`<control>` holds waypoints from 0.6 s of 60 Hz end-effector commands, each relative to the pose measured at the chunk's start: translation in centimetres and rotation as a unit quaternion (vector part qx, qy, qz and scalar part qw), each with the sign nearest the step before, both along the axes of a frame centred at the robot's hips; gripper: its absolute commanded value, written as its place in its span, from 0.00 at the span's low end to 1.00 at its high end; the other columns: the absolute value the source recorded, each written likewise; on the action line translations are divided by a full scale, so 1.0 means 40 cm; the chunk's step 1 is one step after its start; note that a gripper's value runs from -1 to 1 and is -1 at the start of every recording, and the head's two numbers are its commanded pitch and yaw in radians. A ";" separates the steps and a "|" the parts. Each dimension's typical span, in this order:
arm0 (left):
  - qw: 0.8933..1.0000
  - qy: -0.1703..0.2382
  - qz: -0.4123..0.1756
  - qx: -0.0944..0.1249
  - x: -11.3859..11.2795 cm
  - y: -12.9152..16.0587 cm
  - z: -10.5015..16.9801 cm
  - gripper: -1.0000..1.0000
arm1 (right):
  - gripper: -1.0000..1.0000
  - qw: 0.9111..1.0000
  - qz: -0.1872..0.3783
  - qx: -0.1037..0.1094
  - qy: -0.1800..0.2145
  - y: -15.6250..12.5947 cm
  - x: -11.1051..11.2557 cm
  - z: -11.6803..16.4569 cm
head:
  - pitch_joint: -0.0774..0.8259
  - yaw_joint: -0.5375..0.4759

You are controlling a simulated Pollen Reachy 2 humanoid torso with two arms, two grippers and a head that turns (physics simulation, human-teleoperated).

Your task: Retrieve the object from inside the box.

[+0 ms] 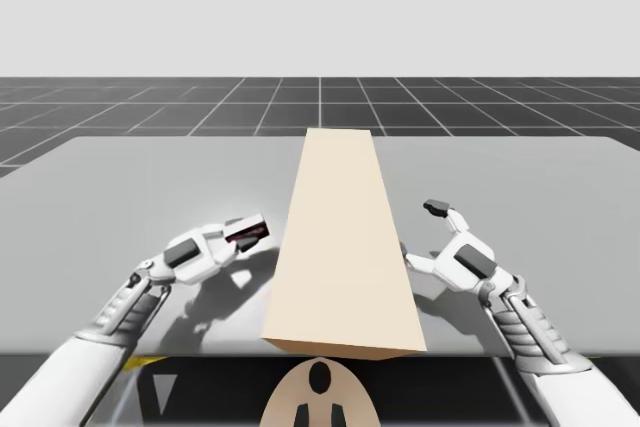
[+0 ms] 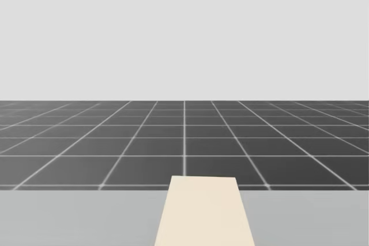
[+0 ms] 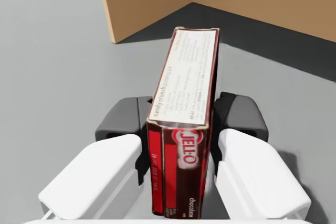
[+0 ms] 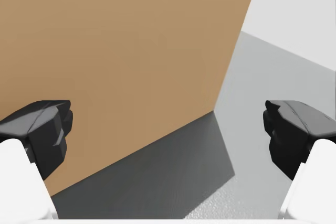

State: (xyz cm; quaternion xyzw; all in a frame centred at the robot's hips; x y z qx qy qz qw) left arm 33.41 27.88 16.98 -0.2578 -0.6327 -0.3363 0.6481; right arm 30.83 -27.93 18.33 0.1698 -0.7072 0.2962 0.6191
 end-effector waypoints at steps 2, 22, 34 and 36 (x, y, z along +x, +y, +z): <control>0.998 -0.036 0.045 -0.018 0.005 0.081 0.066 1.00 | 0.00 1.000 0.000 0.001 0.000 -0.003 0.000 0.002 | 0.09 0.53; 0.991 -0.094 0.089 -0.022 0.026 0.157 0.233 1.00 | 0.00 1.000 -0.005 0.007 -0.007 -0.028 -0.005 0.013 | 0.08 0.53; 0.987 -0.130 0.097 -0.009 0.061 0.146 0.361 1.00 | 0.00 1.000 -0.006 0.008 -0.007 -0.031 -0.004 0.015 | 0.08 0.52; 0.986 -0.137 0.096 -0.009 0.069 0.139 0.393 1.00 | 0.00 1.000 -0.007 0.009 -0.007 -0.031 -0.004 0.015 | 0.08 0.52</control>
